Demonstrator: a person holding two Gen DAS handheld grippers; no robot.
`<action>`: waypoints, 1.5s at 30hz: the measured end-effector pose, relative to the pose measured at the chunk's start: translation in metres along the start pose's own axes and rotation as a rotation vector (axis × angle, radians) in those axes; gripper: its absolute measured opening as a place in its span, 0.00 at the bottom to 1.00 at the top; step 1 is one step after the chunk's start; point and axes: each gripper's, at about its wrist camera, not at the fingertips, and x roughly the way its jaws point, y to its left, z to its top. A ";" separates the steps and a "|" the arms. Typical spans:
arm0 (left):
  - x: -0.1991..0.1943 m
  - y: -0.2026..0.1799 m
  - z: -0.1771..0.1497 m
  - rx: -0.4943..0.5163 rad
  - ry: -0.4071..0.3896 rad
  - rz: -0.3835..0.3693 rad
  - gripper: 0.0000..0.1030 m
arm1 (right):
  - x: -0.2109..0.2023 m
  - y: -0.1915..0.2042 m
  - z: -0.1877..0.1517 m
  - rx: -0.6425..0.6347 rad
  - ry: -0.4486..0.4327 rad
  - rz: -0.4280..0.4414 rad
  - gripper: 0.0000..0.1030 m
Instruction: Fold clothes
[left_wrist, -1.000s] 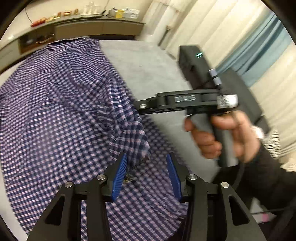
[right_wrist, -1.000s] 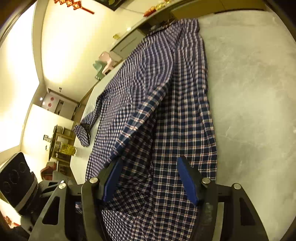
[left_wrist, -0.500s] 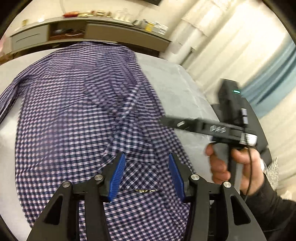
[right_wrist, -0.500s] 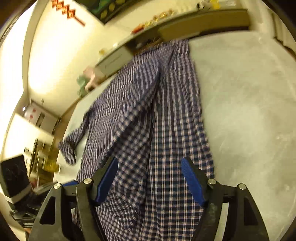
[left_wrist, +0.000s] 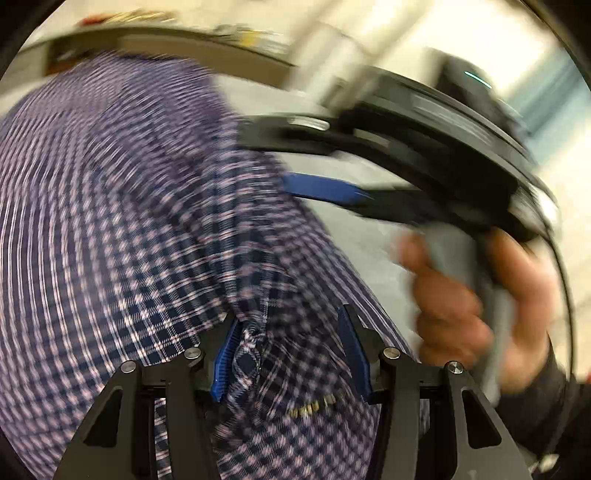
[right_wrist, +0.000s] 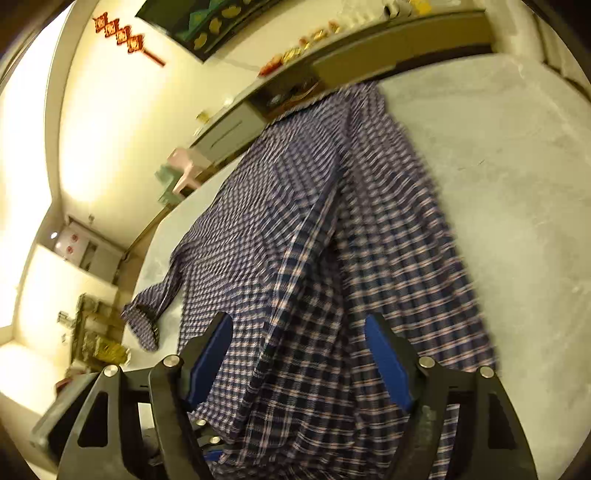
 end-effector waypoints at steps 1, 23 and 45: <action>-0.003 -0.007 0.001 0.035 -0.007 0.033 0.49 | 0.004 0.002 0.000 -0.003 0.018 0.013 0.74; -0.056 0.131 -0.032 -0.104 0.023 0.500 0.32 | -0.011 -0.037 -0.042 0.076 0.028 -0.085 0.46; -0.028 0.042 -0.006 -0.223 0.051 0.007 0.44 | 0.006 0.090 -0.139 -0.393 -0.127 -0.383 0.79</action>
